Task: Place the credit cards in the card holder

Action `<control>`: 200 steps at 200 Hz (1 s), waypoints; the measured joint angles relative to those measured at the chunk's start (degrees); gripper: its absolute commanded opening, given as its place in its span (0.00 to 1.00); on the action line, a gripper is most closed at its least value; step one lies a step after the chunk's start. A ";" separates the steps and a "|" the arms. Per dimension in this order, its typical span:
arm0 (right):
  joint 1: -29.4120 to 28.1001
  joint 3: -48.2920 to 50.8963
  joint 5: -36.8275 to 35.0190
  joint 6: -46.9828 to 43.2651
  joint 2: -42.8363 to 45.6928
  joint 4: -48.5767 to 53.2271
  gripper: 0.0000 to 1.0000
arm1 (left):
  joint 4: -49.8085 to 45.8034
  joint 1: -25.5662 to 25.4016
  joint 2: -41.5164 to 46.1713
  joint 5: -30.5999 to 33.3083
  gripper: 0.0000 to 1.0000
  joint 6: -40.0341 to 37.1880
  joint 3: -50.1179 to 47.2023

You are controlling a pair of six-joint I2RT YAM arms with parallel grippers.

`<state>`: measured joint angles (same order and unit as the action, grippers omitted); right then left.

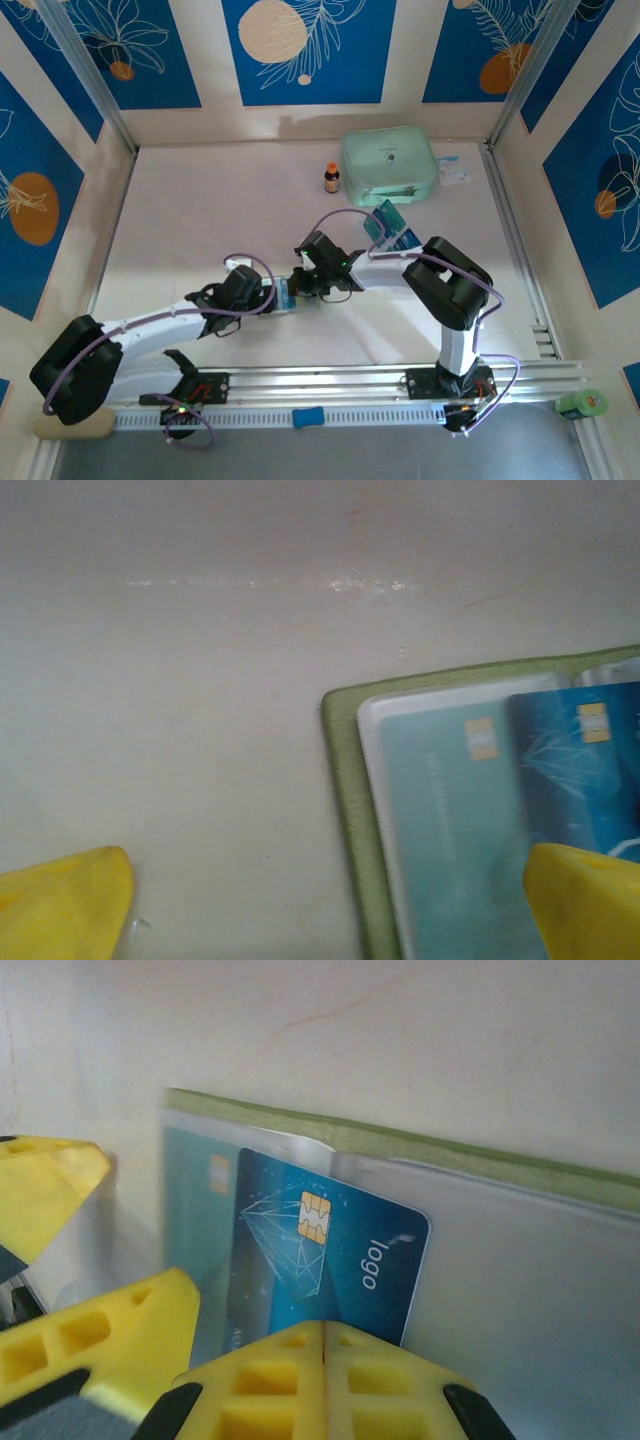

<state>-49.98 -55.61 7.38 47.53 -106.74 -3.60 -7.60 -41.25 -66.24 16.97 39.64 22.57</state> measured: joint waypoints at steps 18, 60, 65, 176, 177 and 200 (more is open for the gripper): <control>-0.63 -1.14 0.17 0.04 -0.68 -0.04 0.02 | -0.87 0.00 1.16 0.04 1.00 0.57 0.79; -1.46 -2.60 1.53 1.57 -2.91 -1.77 0.02 | -1.29 0.00 3.21 0.26 1.00 1.51 2.25; -1.44 -2.62 1.77 1.70 -3.04 -1.97 0.02 | -1.27 0.00 3.23 0.28 1.00 1.70 2.27; 4.66 2.89 1.49 1.07 11.08 0.39 0.25 | -1.49 0.00 3.67 1.53 1.00 3.56 2.29; 4.72 2.93 1.36 0.94 11.23 0.55 0.26 | -1.46 0.00 3.67 1.53 1.00 3.56 2.29; 5.97 3.80 -2.54 -1.38 15.65 5.51 0.40 | -1.49 0.00 3.67 1.53 1.00 3.56 2.29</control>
<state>-44.01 -51.81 4.84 46.15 -91.09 1.91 -9.08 -41.25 -62.57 18.50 43.20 24.86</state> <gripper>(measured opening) 0.344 0.996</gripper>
